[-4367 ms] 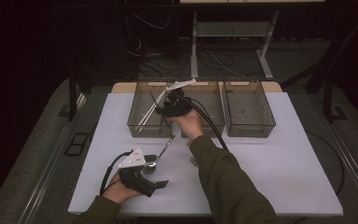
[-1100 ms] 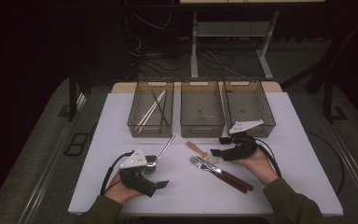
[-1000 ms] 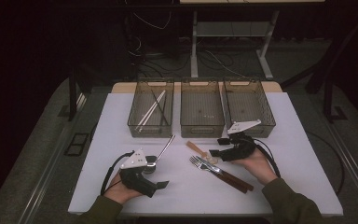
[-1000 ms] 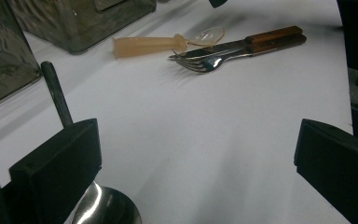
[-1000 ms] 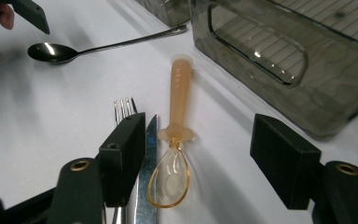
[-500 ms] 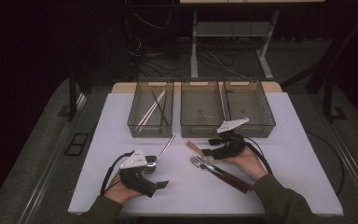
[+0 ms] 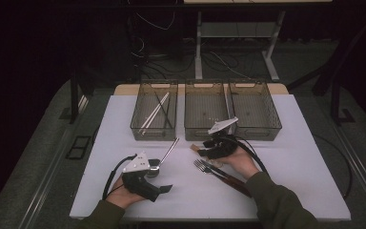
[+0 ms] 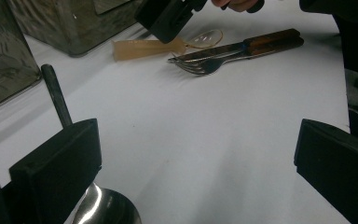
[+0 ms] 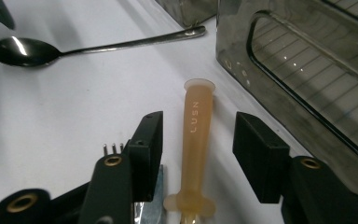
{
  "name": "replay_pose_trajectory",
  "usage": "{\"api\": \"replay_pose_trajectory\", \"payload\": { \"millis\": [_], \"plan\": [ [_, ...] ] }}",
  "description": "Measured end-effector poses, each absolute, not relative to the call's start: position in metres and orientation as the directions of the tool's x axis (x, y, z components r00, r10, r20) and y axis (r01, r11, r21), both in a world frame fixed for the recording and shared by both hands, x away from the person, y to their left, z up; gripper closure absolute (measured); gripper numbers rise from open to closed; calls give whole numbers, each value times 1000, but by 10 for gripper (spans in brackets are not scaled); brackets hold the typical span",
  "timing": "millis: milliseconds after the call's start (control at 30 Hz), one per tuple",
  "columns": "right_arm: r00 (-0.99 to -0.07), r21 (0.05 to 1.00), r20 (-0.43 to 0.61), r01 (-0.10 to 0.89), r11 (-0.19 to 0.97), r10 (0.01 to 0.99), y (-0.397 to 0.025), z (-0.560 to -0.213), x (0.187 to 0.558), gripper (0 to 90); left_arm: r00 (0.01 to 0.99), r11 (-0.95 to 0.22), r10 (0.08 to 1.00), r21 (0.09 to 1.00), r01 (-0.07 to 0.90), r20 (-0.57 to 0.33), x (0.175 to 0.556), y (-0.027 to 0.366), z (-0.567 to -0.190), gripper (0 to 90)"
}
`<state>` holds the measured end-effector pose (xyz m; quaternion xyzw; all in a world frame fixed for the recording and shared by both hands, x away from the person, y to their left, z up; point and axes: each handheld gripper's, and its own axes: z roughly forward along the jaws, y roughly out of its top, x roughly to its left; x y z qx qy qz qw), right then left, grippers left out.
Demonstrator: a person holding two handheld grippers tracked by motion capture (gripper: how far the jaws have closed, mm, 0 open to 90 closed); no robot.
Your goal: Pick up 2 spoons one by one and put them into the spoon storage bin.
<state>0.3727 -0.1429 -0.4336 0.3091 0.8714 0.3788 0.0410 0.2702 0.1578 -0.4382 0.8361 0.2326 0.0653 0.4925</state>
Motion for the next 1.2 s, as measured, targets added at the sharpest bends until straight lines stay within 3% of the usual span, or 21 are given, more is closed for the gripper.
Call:
{"api": "replay_pose_trajectory", "payload": {
  "millis": [733, 1200],
  "plan": [
    [-832, 630, 23, 443, 638, 554, -122, -443, 371, 728, 884, -406, 452, 855, 324, -120, 270, 158, -438, 0],
    [-836, 643, 6, 424, 638, 549, -123, -444, 369, 751, 884, -405, 451, 855, 323, -120, 270, 158, -438, 0]
  ]
}}
